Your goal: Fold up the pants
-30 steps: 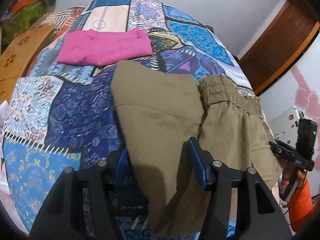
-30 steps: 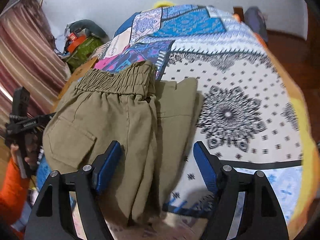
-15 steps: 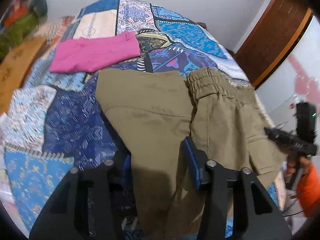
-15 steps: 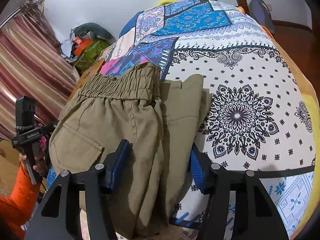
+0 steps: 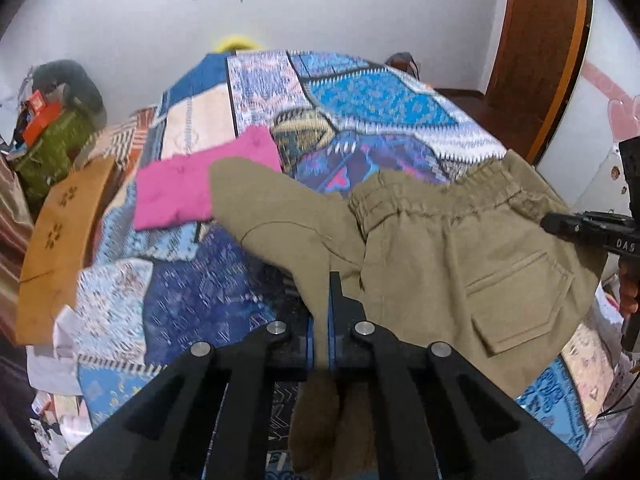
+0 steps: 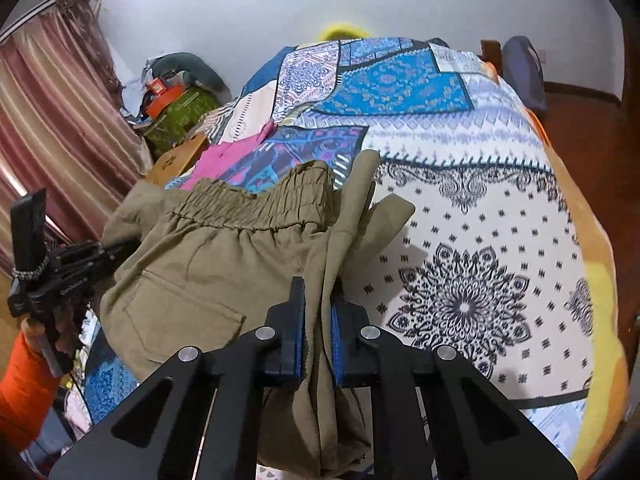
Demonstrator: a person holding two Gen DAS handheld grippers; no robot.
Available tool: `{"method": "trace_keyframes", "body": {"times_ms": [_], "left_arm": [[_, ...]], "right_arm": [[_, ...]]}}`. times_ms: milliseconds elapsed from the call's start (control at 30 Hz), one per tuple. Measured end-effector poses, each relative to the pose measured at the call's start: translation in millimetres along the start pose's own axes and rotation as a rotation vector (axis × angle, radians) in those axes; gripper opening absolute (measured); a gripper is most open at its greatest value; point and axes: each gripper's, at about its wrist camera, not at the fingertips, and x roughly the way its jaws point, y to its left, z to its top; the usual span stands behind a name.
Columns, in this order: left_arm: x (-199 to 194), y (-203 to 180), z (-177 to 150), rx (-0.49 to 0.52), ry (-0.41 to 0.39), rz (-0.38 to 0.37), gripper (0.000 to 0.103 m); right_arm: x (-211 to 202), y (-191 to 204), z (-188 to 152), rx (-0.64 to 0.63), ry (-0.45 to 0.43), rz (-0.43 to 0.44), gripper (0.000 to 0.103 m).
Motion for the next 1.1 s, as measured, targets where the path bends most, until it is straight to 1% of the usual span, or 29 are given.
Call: {"method": "trace_keyframes", "body": {"times_ms": [200,333,433,633,767,833,1100], "left_arm": [[-23,-1,20,0.018,-0.061,0.011,0.003],[-40,1,33,0.035,-0.116,0.040,0.003],[-50,8,43,0.026,-0.160,0.057,0.003],[-60,34,62,-0.019,-0.214,0.089,0.003],[-62,56,75,-0.044,-0.252,0.115,0.003],[-61,70,83,-0.055,-0.265,0.139,0.003],[-40,127,109,-0.132,-0.279,0.190,0.003]], "right_arm": [[-14,16,16,-0.074,-0.038,-0.013,0.008],[-20,30,33,-0.124,-0.069,-0.019,0.008],[-22,39,47,-0.149,-0.094,-0.017,0.008],[-20,64,78,-0.217,-0.133,-0.016,0.008],[-12,77,96,-0.239,-0.161,0.010,0.008],[-3,85,108,-0.251,-0.171,0.019,0.008],[39,112,149,-0.307,-0.197,0.041,0.008]]}}
